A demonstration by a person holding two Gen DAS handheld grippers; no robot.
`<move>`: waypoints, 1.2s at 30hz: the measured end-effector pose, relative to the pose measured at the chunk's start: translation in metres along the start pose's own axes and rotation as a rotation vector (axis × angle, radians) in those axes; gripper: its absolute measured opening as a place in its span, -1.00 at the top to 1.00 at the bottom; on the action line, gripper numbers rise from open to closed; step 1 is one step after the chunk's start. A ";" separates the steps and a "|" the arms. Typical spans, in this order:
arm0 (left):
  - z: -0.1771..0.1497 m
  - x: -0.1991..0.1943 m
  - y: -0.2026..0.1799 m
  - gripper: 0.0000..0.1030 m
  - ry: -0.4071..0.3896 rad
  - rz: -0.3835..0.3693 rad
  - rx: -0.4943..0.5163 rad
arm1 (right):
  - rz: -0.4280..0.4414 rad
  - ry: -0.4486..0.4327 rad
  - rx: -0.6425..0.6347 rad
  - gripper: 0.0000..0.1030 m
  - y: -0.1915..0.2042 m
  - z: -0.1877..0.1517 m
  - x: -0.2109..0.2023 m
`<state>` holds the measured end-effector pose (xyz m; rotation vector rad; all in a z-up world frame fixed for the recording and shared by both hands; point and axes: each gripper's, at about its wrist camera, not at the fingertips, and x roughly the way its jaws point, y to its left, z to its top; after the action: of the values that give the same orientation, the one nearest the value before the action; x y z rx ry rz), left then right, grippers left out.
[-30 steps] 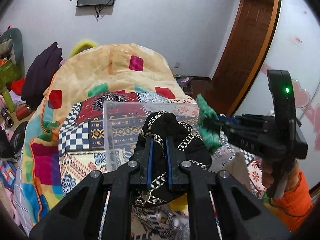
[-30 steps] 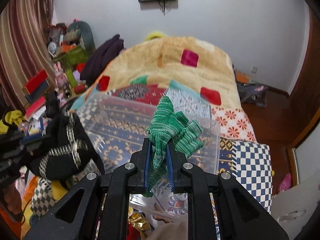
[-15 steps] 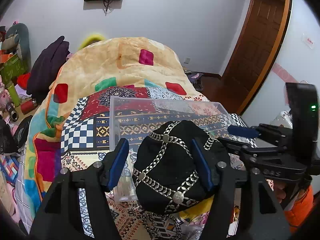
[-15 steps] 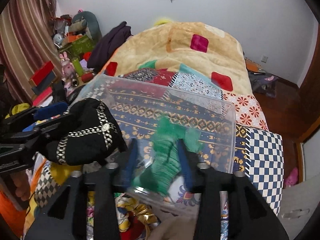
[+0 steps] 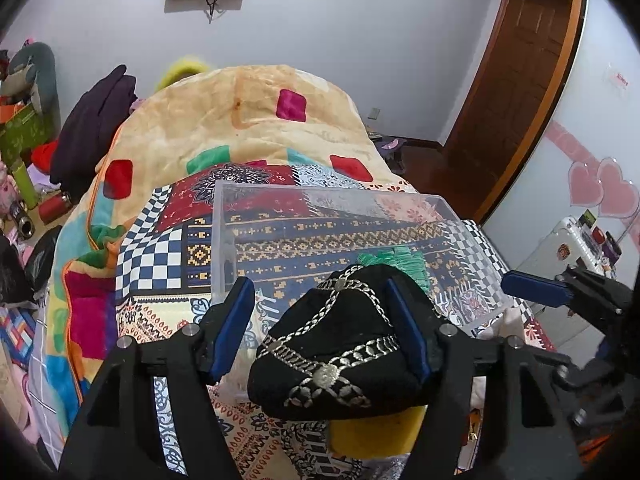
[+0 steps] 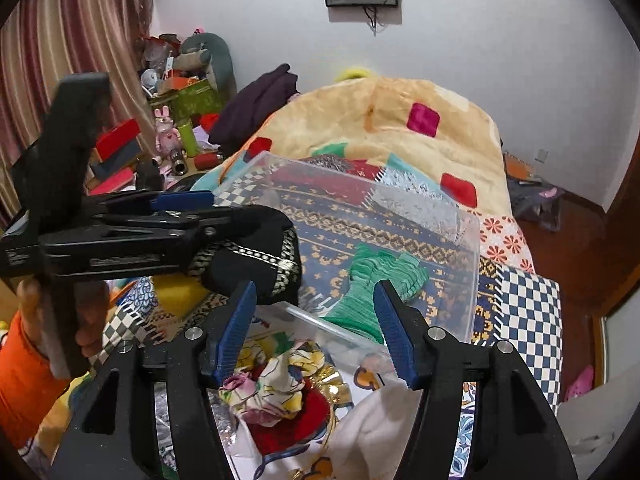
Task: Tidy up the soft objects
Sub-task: 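Lower the black bag into the clear box and open the left gripper, then grasp the white cloth with the right gripper while the left grasps the floral scarf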
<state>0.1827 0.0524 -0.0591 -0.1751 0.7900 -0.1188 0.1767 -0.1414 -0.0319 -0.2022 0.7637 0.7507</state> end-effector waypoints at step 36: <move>-0.042 -0.034 -0.005 -0.29 -0.030 0.006 0.079 | -0.022 0.003 0.033 0.21 -0.014 -0.012 -0.007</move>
<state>0.1288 0.0485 -0.0631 -0.0992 0.7543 -0.1415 0.1765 -0.1600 -0.0368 -0.1815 0.7751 0.7167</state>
